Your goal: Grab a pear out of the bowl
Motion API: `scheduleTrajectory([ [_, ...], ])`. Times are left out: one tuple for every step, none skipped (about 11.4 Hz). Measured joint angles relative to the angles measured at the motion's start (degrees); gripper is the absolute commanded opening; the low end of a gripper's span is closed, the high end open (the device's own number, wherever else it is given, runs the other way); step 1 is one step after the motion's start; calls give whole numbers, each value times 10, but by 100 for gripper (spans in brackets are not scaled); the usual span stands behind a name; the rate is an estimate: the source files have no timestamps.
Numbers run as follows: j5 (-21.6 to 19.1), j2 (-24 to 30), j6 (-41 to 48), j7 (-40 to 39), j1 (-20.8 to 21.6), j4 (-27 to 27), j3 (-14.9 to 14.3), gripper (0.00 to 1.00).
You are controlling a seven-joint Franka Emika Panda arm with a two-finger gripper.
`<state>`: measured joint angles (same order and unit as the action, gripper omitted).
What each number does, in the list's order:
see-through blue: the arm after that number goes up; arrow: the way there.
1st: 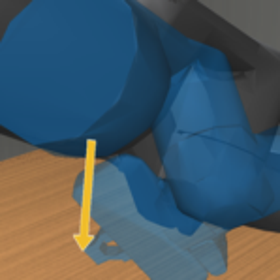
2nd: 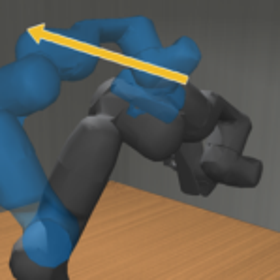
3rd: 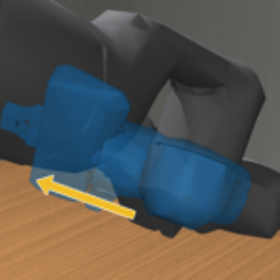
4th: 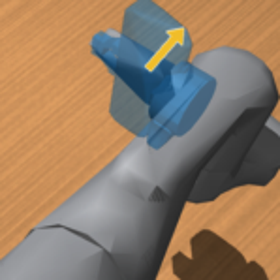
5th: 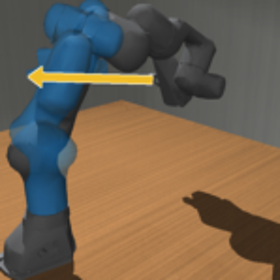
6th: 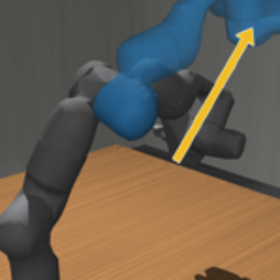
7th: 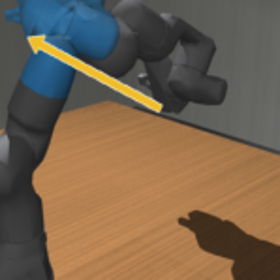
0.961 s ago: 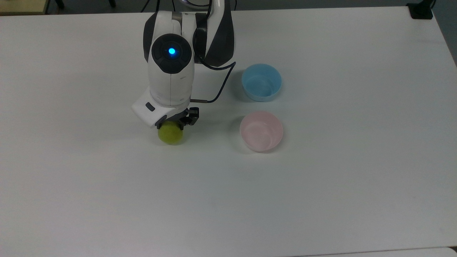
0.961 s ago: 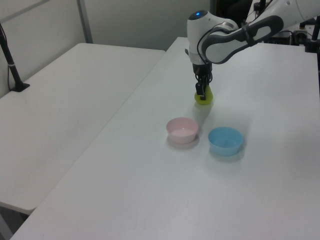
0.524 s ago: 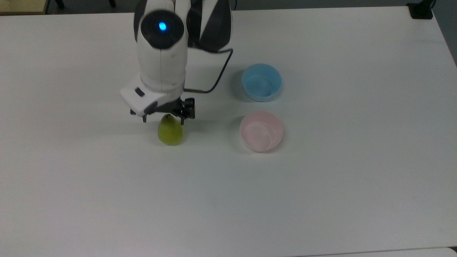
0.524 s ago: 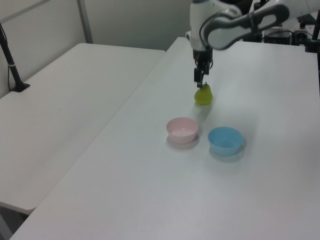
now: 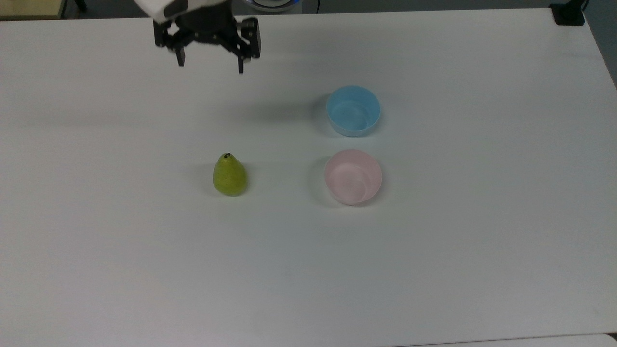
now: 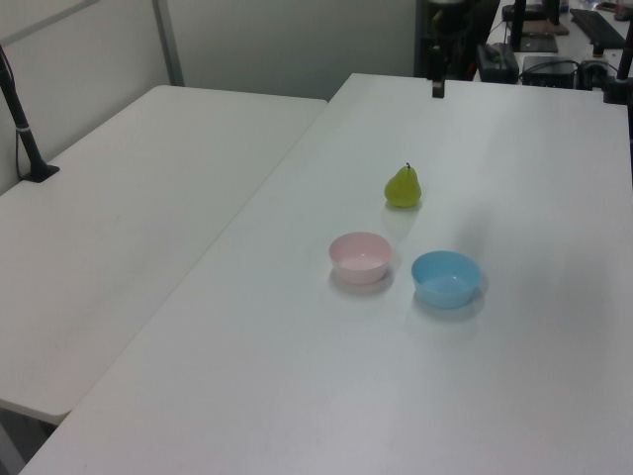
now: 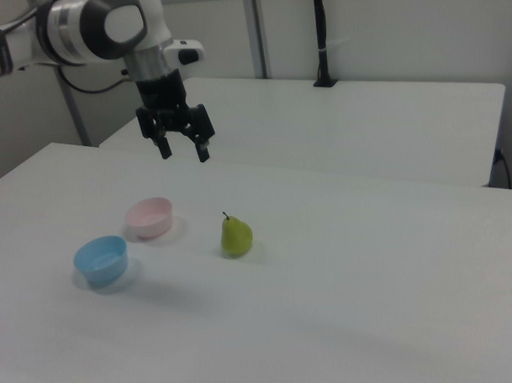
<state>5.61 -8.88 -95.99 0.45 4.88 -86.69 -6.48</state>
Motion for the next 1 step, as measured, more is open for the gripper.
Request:
scheduleTrajectory([
  [-7, 11, 11, 0, 1, -4, 1, 100],
])
